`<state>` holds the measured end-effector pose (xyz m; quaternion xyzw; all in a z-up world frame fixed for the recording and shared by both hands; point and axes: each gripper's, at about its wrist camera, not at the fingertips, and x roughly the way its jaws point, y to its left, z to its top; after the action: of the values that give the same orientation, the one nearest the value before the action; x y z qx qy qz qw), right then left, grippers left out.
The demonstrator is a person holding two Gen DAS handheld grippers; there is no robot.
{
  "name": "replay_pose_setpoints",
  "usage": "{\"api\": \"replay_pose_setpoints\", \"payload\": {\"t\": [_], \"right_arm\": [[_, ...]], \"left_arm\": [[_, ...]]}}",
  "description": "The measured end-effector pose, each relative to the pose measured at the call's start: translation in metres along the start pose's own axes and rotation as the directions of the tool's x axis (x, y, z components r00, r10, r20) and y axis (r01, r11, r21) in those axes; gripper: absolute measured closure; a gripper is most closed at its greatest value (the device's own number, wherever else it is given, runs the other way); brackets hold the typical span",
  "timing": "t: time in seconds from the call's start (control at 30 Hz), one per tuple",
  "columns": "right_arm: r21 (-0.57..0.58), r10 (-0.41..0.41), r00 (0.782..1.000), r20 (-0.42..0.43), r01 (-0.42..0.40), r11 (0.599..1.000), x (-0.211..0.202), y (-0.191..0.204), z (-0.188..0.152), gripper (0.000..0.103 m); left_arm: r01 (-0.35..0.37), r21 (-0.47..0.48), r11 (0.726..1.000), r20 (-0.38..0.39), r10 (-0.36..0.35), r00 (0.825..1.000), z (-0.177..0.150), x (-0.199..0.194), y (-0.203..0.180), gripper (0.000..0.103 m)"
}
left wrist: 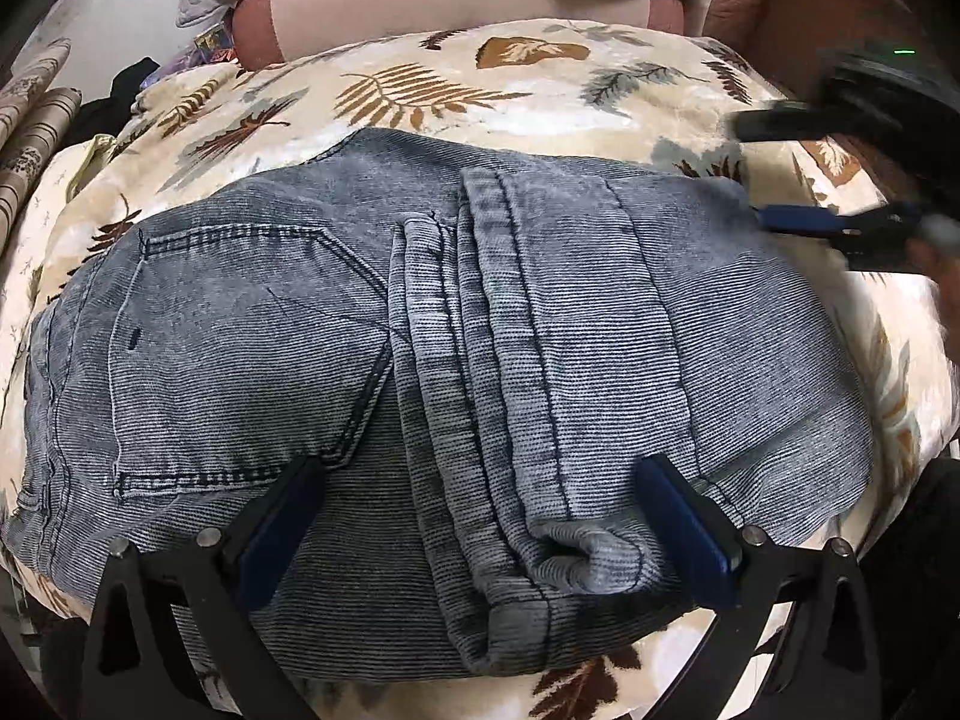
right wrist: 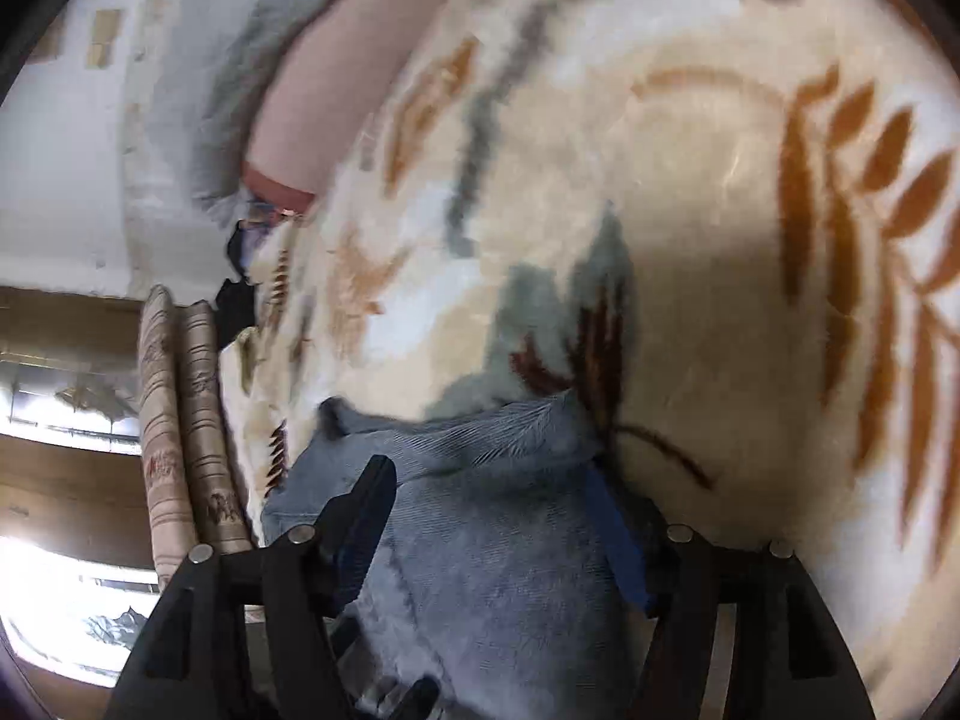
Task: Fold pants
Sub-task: 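Release the leg with the right gripper and flatten the folded jeans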
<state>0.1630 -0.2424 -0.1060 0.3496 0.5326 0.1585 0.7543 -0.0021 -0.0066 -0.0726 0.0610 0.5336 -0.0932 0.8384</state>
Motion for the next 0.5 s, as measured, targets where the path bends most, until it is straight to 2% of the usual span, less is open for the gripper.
{"api": "replay_pose_setpoints", "payload": {"t": [0.03,0.13,0.2,0.27,0.3,0.33,0.37,0.43,0.5], "right_arm": [[-0.027,-0.012,1.0,0.012,0.013,1.0,-0.013,0.005,-0.012,0.034],[-0.058,0.068,0.998,-0.004,-0.068,0.996,-0.044,0.014,-0.058,0.034],[-0.069,0.089,0.996,-0.028,-0.09,0.994,-0.043,0.016,-0.089,0.033],[-0.068,0.09,0.994,-0.063,-0.094,0.993,-0.039,0.002,-0.116,0.026],[-0.068,0.09,0.994,-0.063,-0.094,0.993,-0.039,0.002,-0.116,0.026],[-0.044,0.081,0.995,-0.052,-0.083,0.996,-0.026,-0.024,-0.132,0.027],[-0.015,0.108,0.994,-0.026,-0.108,0.994,-0.031,-0.027,-0.132,0.028],[0.021,0.089,0.996,-0.018,-0.089,0.996,-0.044,-0.024,-0.131,0.028],[-0.039,0.05,0.998,0.03,-0.049,0.998,-0.055,-0.007,-0.132,0.028]], "left_arm": [[-0.007,0.001,1.0,0.0,0.007,1.0,-0.001,0.002,-0.004,0.0],[-0.004,-0.006,1.0,-0.007,0.004,1.0,0.002,0.004,-0.005,0.0],[-0.002,-0.002,1.0,-0.013,0.002,1.0,0.009,0.015,-0.003,0.0],[0.001,-0.009,1.0,-0.022,-0.001,1.0,0.01,0.014,-0.002,0.0],[0.003,-0.014,1.0,-0.029,-0.004,1.0,0.012,0.015,-0.001,0.0],[0.001,-0.016,1.0,-0.039,-0.001,0.999,0.014,0.016,0.0,0.0],[-0.001,-0.017,1.0,-0.046,0.0,0.999,0.016,0.017,0.001,0.0],[-0.006,-0.024,1.0,-0.032,0.005,0.999,0.015,0.009,0.004,0.0],[-0.014,-0.035,0.999,-0.022,0.013,1.0,0.014,0.003,0.008,0.0]]}}
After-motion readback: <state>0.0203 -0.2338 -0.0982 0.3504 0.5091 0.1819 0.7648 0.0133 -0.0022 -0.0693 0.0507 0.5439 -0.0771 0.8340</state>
